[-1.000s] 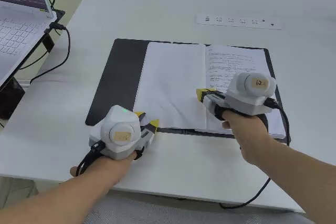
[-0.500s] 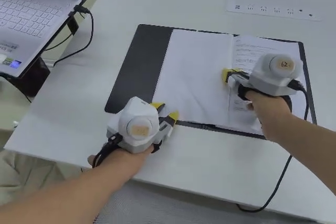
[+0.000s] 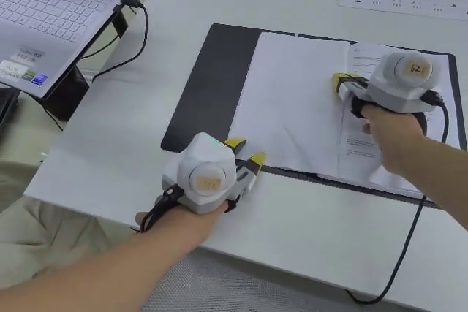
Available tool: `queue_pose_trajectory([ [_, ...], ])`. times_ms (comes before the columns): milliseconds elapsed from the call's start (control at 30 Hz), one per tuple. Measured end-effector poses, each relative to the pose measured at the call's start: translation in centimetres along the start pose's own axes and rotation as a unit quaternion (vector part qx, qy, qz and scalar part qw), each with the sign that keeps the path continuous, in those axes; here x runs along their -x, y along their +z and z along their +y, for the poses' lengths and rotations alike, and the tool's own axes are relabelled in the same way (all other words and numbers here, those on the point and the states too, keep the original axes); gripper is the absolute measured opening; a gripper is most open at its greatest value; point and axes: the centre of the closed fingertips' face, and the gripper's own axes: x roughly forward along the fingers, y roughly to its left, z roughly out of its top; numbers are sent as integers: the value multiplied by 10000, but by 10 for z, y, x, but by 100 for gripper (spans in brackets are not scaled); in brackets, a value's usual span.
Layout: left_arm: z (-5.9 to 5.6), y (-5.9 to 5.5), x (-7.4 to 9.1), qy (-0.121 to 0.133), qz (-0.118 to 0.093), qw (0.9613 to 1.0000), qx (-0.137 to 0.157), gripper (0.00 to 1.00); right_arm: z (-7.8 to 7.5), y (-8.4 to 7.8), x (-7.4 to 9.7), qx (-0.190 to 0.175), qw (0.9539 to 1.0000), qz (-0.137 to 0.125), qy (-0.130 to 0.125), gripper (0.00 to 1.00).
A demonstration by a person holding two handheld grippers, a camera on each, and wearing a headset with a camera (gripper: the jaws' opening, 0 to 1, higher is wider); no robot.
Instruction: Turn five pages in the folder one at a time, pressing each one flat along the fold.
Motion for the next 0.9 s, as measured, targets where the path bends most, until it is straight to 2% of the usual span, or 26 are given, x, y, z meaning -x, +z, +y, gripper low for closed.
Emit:
queue_pose_trajectory([
  [33,0,0,0,-1,-4,10000,0,21,-2,2,-2,3,10000,-1,-30,0],
  [67,0,0,0,-1,-12,10000,1,21,-13,7,-14,-21,10000,0,-70,0],
  [100,0,0,0,-1,-17,10000,3,21,-16,9,-18,-37,10000,7,-73,0],
  [300,0,0,0,15,-34,10000,46,21,-22,17,-27,122,9998,41,-163,0],
  [367,0,0,0,17,-44,10000,61,21,-30,19,-35,159,9996,72,-205,0],
  [467,0,0,0,14,-57,10000,56,21,-35,25,-38,102,9996,71,-255,0],
  [600,0,0,0,10,-62,10000,59,21,-46,31,-51,228,9992,26,-339,0],
  [733,0,1,0,13,-64,10000,73,21,-50,33,-64,391,9985,24,-381,0],
  [900,1,1,-1,10,-66,10000,67,21,-53,34,-70,333,9986,23,-414,0],
])
